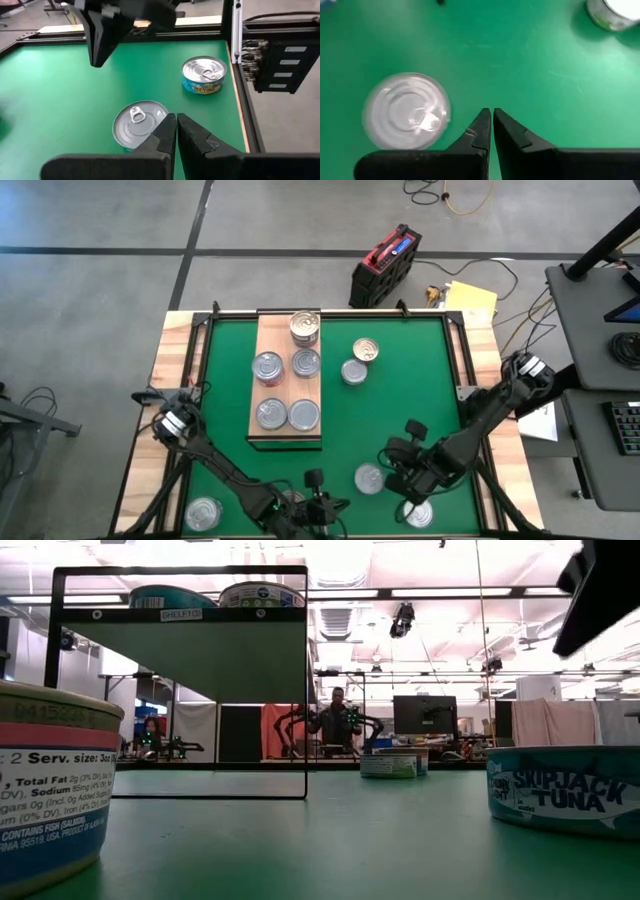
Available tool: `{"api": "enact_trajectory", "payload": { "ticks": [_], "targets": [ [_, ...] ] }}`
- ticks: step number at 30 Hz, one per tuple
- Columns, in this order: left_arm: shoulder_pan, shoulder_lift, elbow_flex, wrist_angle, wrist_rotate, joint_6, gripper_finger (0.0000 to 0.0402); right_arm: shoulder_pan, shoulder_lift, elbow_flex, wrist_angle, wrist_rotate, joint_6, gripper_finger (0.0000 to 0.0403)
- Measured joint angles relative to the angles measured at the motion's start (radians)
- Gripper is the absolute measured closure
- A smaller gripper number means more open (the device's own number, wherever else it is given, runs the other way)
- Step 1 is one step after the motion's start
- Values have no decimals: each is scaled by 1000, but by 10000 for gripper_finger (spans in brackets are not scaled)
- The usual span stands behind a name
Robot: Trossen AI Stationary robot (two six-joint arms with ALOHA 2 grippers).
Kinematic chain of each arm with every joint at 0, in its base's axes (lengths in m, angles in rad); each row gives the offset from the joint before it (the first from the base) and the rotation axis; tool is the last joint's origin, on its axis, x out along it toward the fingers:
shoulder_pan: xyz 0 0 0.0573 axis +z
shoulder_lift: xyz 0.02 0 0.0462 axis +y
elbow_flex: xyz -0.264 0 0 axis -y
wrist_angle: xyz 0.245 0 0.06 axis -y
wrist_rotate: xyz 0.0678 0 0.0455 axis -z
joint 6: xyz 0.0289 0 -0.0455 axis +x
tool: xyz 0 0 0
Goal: Stack canned seafood by type on shelf
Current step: Stack the green and blue tuna can on top of the green and blue tuna can on the shelf
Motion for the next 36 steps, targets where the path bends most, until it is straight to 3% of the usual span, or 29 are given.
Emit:
{"api": "enact_trajectory", "payload": {
  "ticks": [10, 18, 28, 34, 36],
  "targets": [
    [11, 64, 16, 96, 1, 7, 402, 32, -13, -109, 210, -3, -43, 390],
    [46, 197, 177, 81, 2, 73, 402, 33, -17, -152, 217, -27, -57, 390],
    [81, 393, 533, -320, -6, -43, 402, 28, -78, -253, 398, -227, -120, 391],
    [81, 496, 731, -518, -5, -104, 402, 0, -142, -345, 538, -236, -132, 391],
    [81, 501, 722, -536, -7, -139, 402, -9, -158, -370, 568, -237, -111, 391]
  ]
}}
